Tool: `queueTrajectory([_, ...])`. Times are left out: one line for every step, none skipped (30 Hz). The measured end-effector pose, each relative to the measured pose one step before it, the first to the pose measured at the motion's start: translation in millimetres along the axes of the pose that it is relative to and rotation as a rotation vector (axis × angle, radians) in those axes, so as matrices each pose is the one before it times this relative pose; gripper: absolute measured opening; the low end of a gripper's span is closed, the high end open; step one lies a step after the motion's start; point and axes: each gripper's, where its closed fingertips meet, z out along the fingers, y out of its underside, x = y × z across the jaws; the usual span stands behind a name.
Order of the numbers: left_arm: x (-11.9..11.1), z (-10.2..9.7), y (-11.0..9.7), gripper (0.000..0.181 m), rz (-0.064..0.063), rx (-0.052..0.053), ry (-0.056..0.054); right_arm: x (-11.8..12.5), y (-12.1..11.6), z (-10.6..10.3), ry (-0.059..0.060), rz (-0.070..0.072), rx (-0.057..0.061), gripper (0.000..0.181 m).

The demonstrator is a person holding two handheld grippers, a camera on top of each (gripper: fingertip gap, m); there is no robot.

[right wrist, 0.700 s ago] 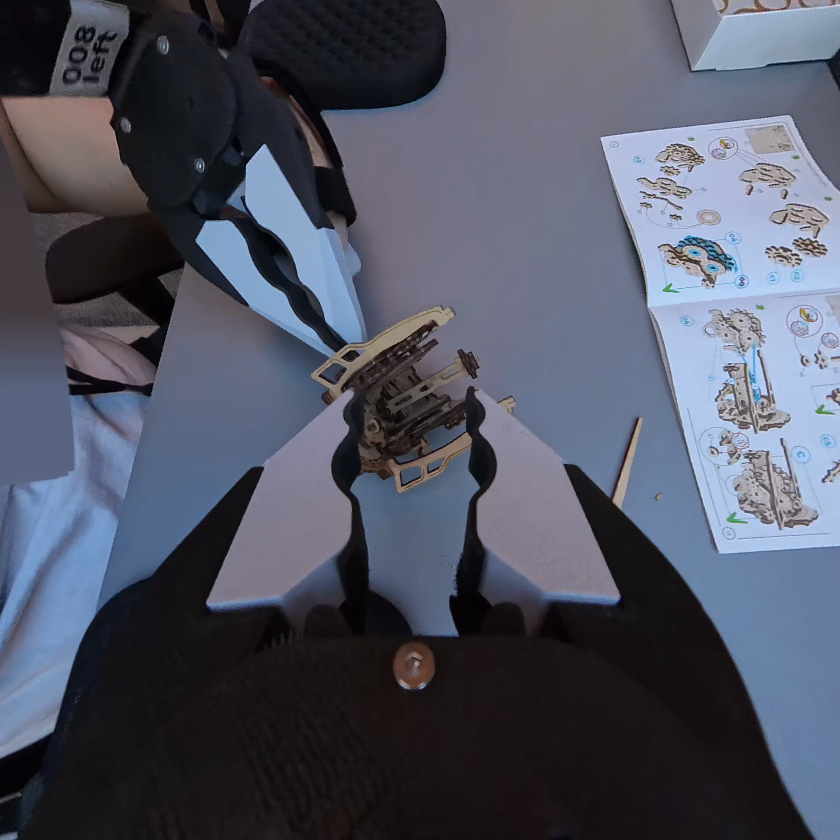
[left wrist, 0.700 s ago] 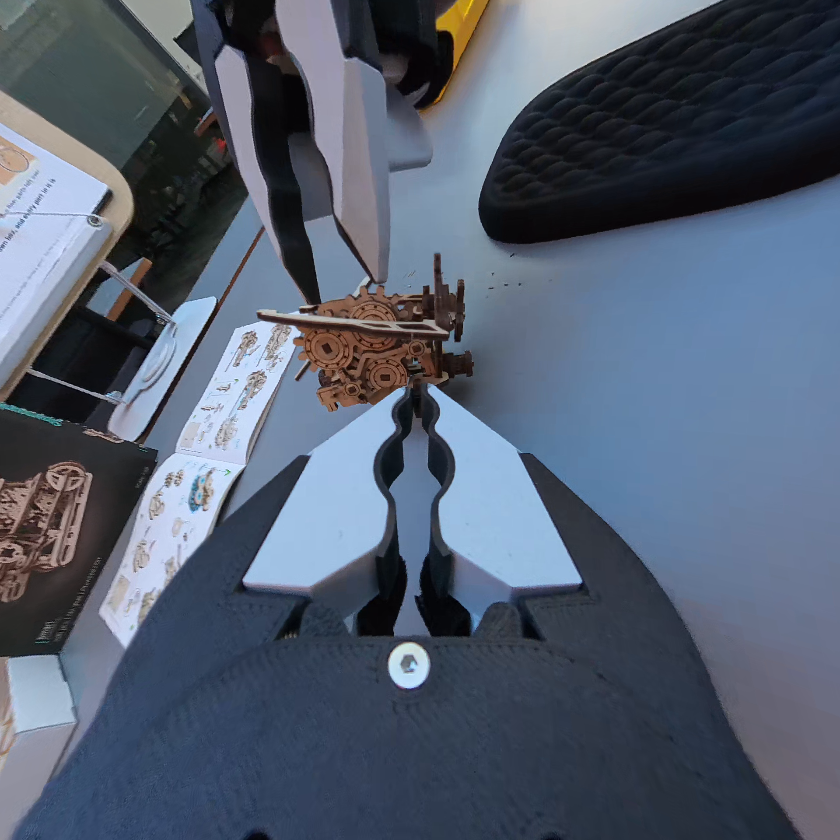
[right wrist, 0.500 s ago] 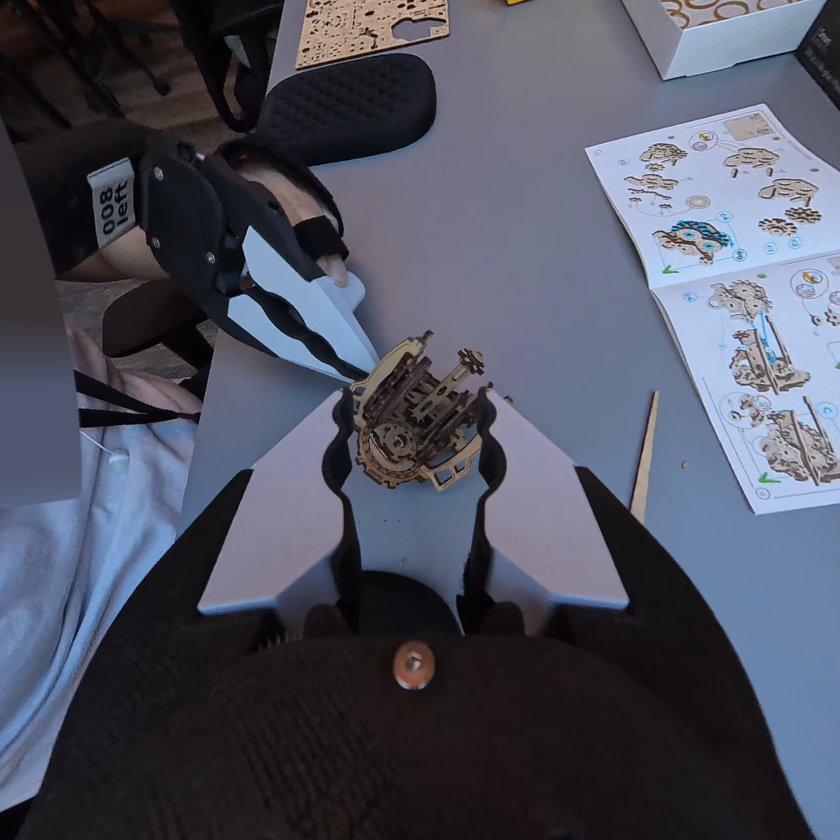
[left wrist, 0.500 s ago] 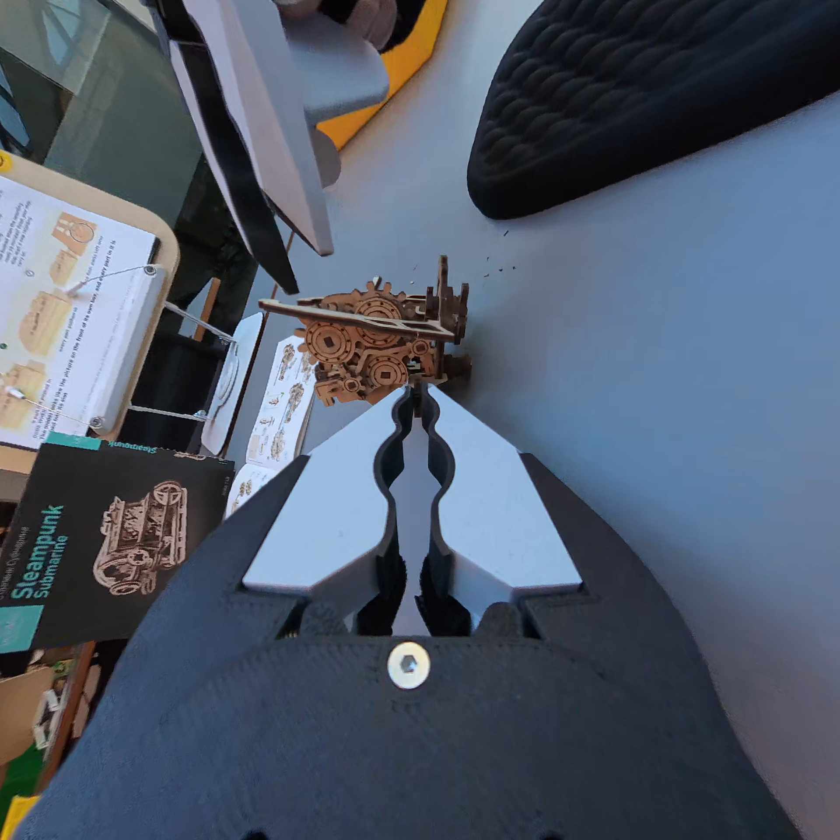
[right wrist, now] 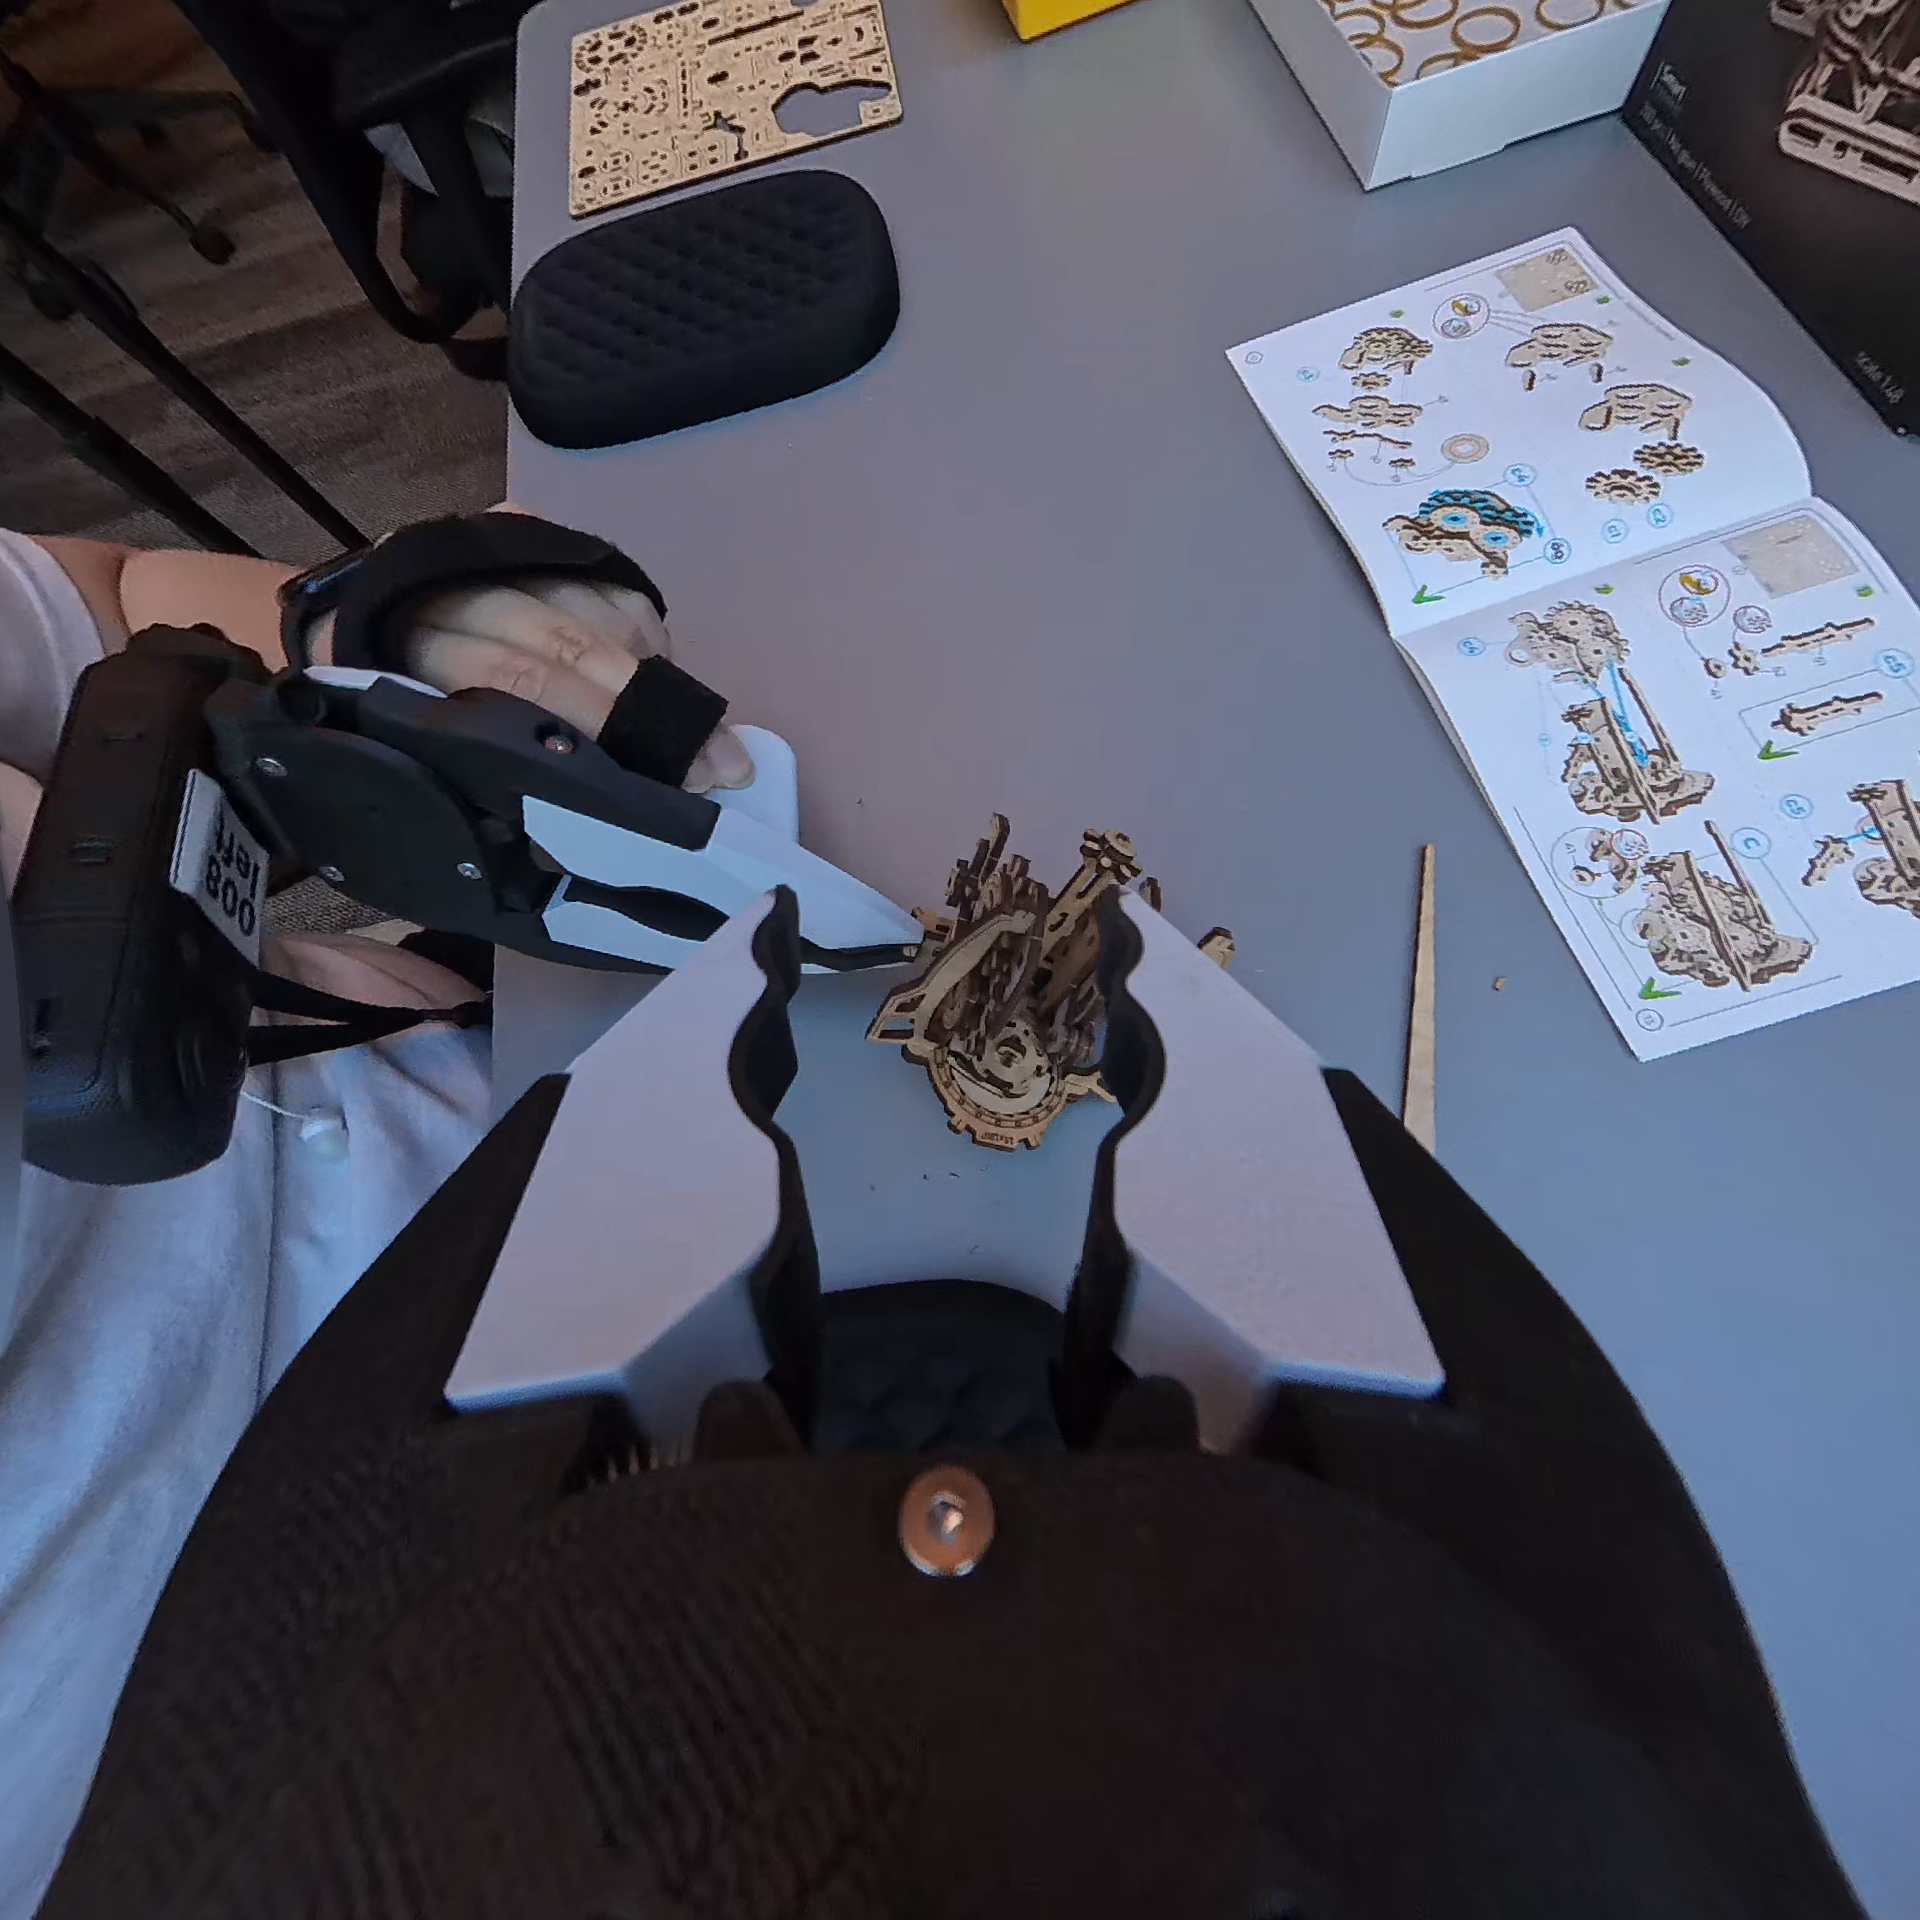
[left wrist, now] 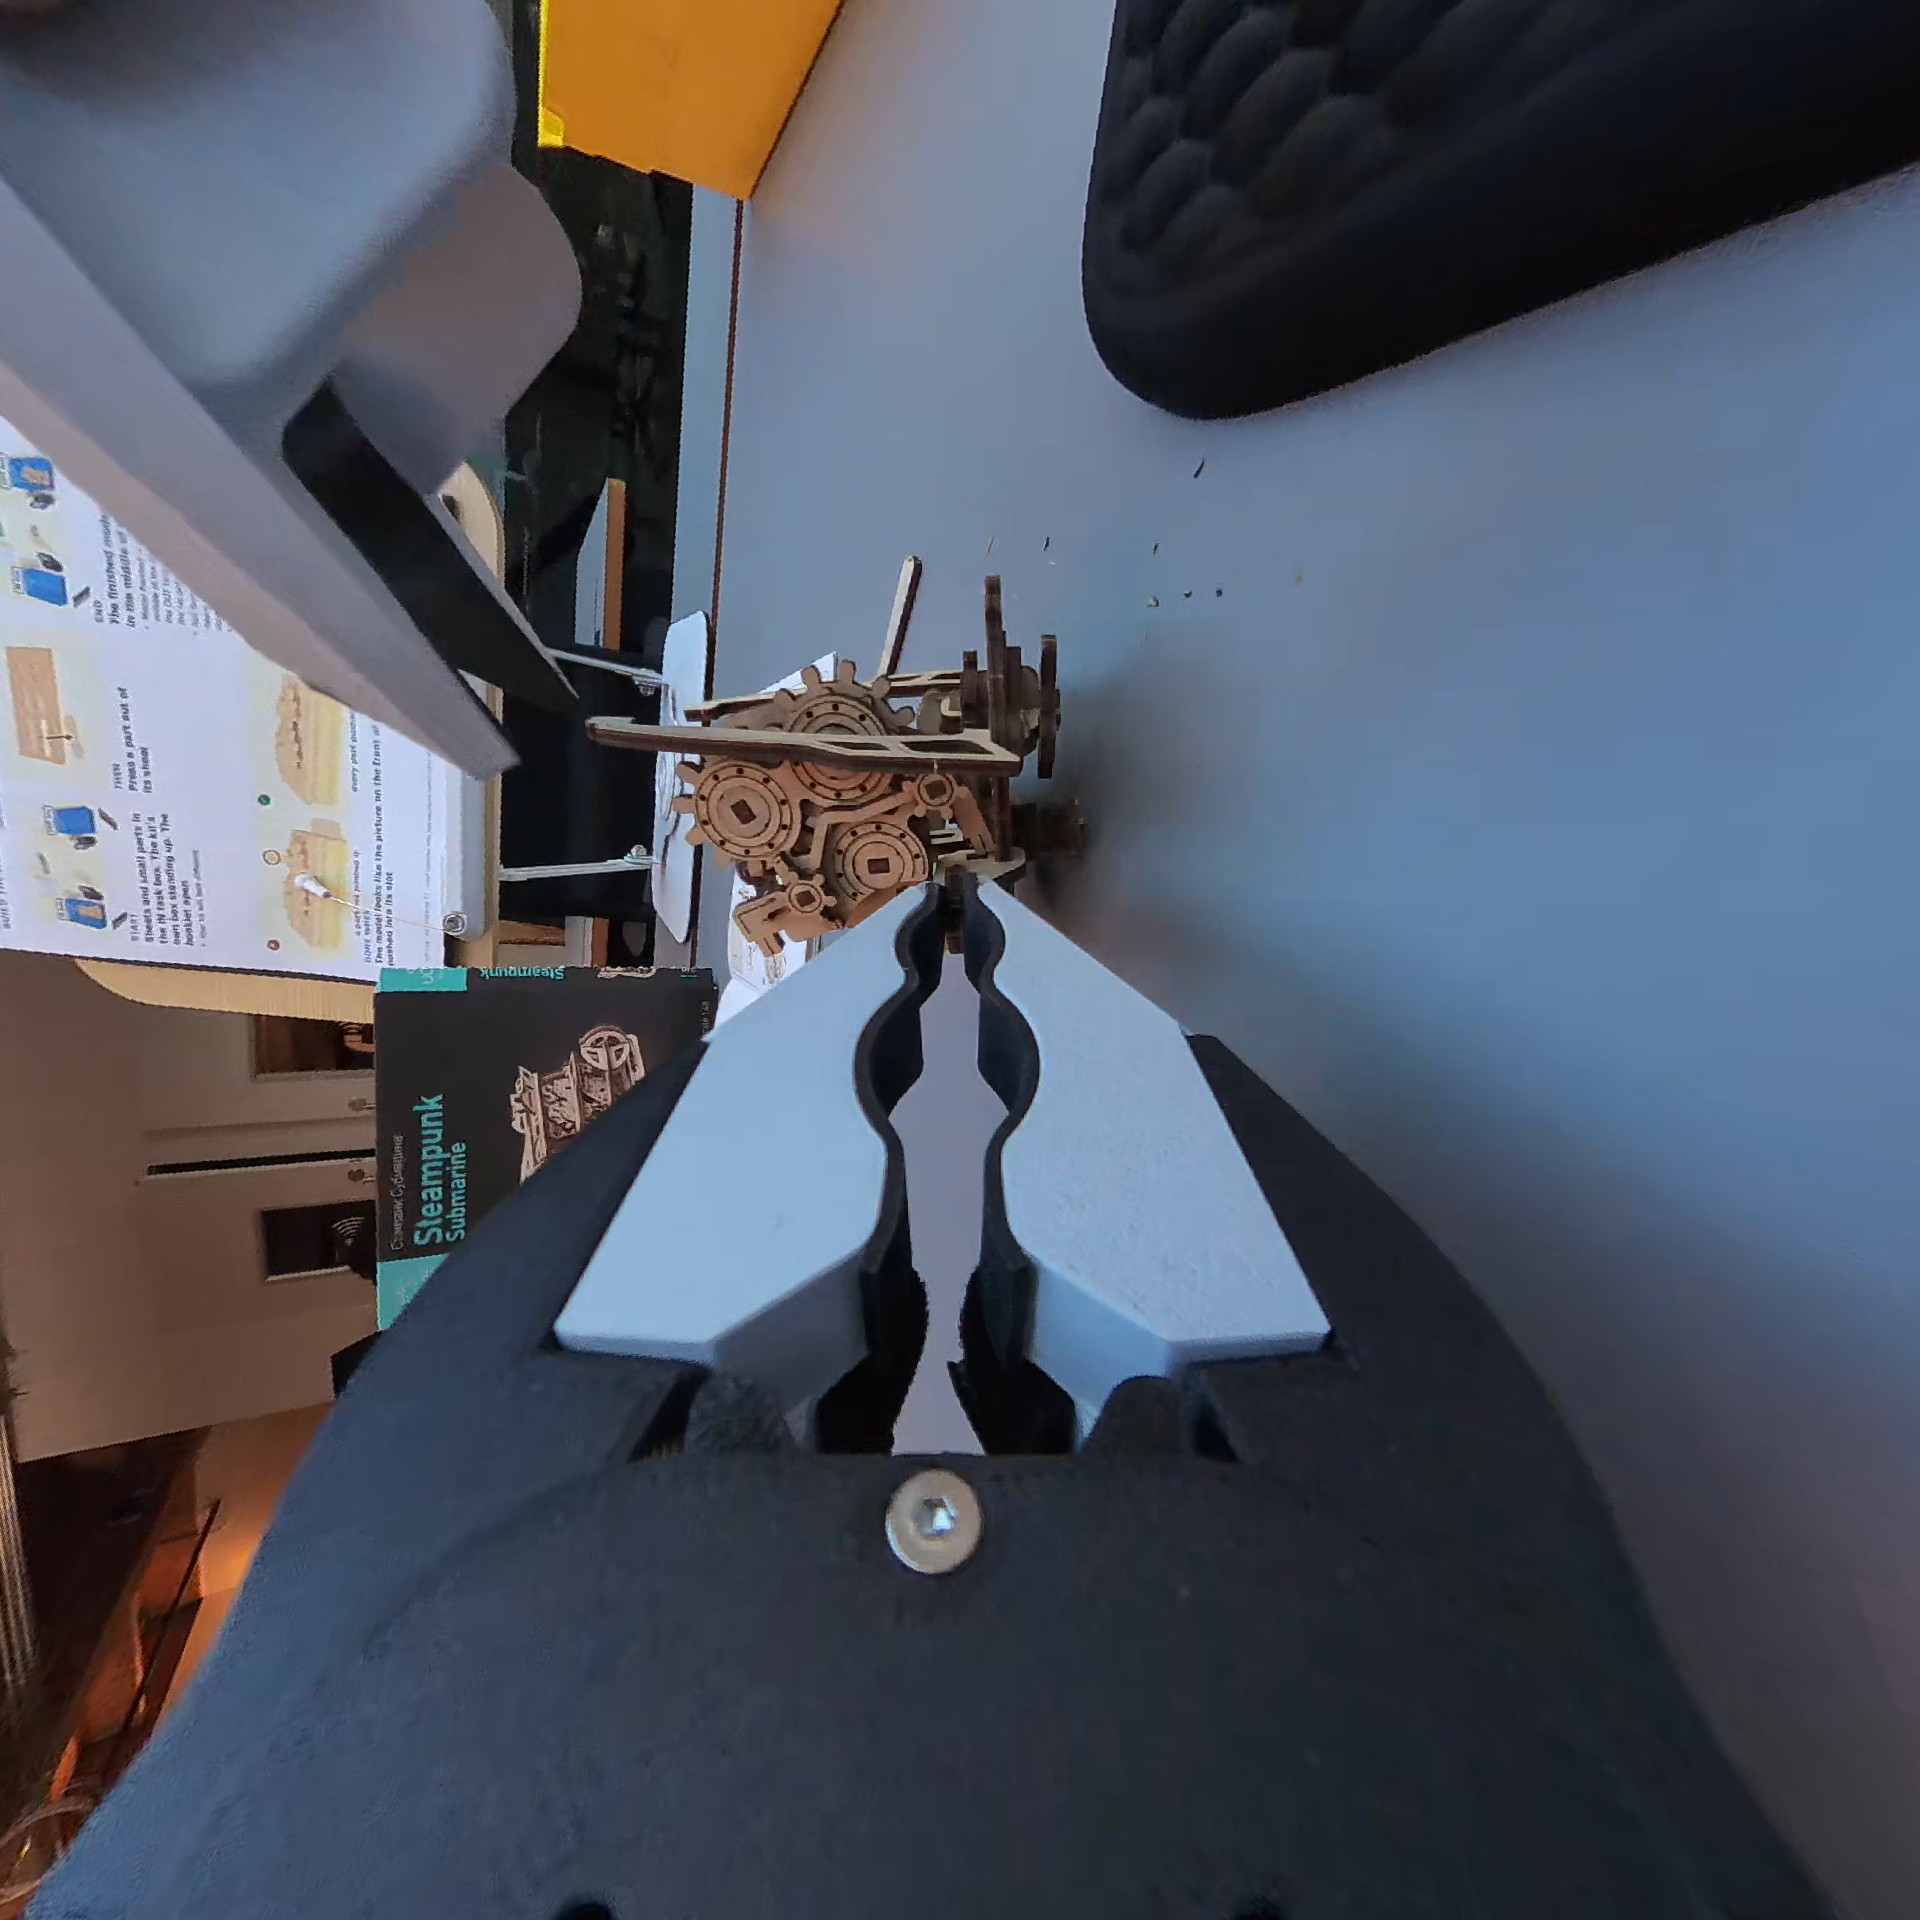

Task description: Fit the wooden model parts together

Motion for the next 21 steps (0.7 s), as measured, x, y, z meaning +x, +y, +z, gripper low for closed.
queueTrajectory([-0.21, 0.54, -0.03, 0.001, 0.0056, -0.0062, -0.0017, 1.56, 1.08, 0.81, 0.0144, -0.0007, -0.009, 0.058])
queueTrajectory([-0.26, 0.34, 0.09, 0.001, 0.0051, -0.0068, -0.0018, 2.5, 1.4, 0.67, 0.0184, 0.0022, -0.0067, 0.059])
queueTrajectory([-0.06, 0.19, 0.25, 0.001, 0.0043, -0.0053, -0.0016, 2.11, 1.03, 0.83, 0.0145, 0.0039, -0.001, 0.06])
queueTrajectory([0.04, -0.02, -0.01, 0.001, 0.0021, -0.0037, -0.0006, 1.34, 1.2, 0.97, 0.0093, 0.0052, 0.0003, 0.061])
queueTrajectory([0.22, -0.2, -0.1, 0.001, 0.0016, -0.0013, -0.0002, 1.27, 1.67, 1.08, 0.0085, 0.0062, -0.002, 0.062])
queueTrajectory([0.18, -0.2, 0.05, 0.001, 0.0026, -0.0015, -0.0005, 0.99, 1.79, 1.32, 0.0065, 0.0061, -0.0027, 0.062])
queueTrajectory([0.12, -0.19, 0.41, 0.001, 0.0031, -0.0025, -0.0008, 0.75, 1.9, 1.33, 0.006, 0.0055, -0.0037, 0.063])
queueTrajectory([0.04, -0.21, 0.28, 0.001, 0.0014, -0.0012, -0.0008, 0.97, 2.04, 1.45, 0.0078, 0.0042, -0.005, 0.063])
queueTrajectory([0.02, -0.16, 0.3, 0.001, -0.0013, 0.0005, -0.0004, 1.58, 1.85, 1.33, 0.012, 0.0049, -0.005, 0.063])
queueTrajectory([0.17, -0.23, 0.39, 0.001, -0.0023, 0.0005, -0.0006, 1.53, 1.22, 1.16, 0.0111, 0.0035, -0.0017, 0.064])
queueTrajectory([-0.04, -0.15, 0.37, 0.001, -0.0036, 0.0013, -0.0018, 0.45, 0.33, 1.16, 0.0046, 0.0026, 0.0032, 0.064])
queueTrajectory([0.2, -0.27, 0.51, 0.001, -0.007, 0.0034, -0.0008, 0.84, 0.51, 1.27, 0.0056, 0.0079, 0.0022, 0.065])
queueTrajectory([0.25, -0.13, 0.8, 0.001, -0.0125, 0.0044, 0.0012, 0.93, 0.55, 1.31, 0.0046, 0.0073, -0.001, 0.068])
queueTrajectory([0.07, -0.08, 1.73, 0.001, -0.0187, 0.0048, 0.0034, 0.4, 0.7, 1.05, 0.0006, 0.0015, -0.0011, 0.069])
queueTrajectory([-0.14, -0.32, 2.52, 0.001, -0.0248, 0.0059, 0.0055, 0.25, 0.64, 0.67, 0.0005, -0.0012, -0.0023, 0.069])
queueTrajectory([-0.31, -0.26, 3.06, 0.001, -0.0336, 0.0092, 0.0088, 0.59, 0.08, 0.1, 0.0026, -0.0047, -0.0004, 0.07])
queueTrajectory([-0.56, -0.29, 3.49, 0.001, -0.0451, 0.0133, 0.0118, 0.46, -0.83, -0.37, 0.003, -0.0127, 0.0059, 0.07])
queueTrajectory([-1.25, -0.3, 3.55, 0.001, -0.0514, 0.0164, 0.0121, 0.27, -1.3, -0.55, 0.0013, -0.0285, 0.01, 0.07])
queueTrajectory([-1.22, -0.33, 3.2, 0.001, -0.0482, 0.0194, 0.0158, 0.53, -0.55, -0.53, 0.0035, -0.0426, 0.0084, 0.069])
queueTrajectory([-1.1, -0.54, 2.09, 0.001, -0.0435, 0.0227, 0.0207, -0.47, 0.25, -0.21, -0.0063, -0.0488, 0.0068, 0.066])
queueTrajectory([-1.75, -0.96, 0.64, 0.001, -0.0435, 0.0248, 0.0218, -2.23, 0.96, 0.4, -0.0199, -0.0495, 0.0034, 0.063])
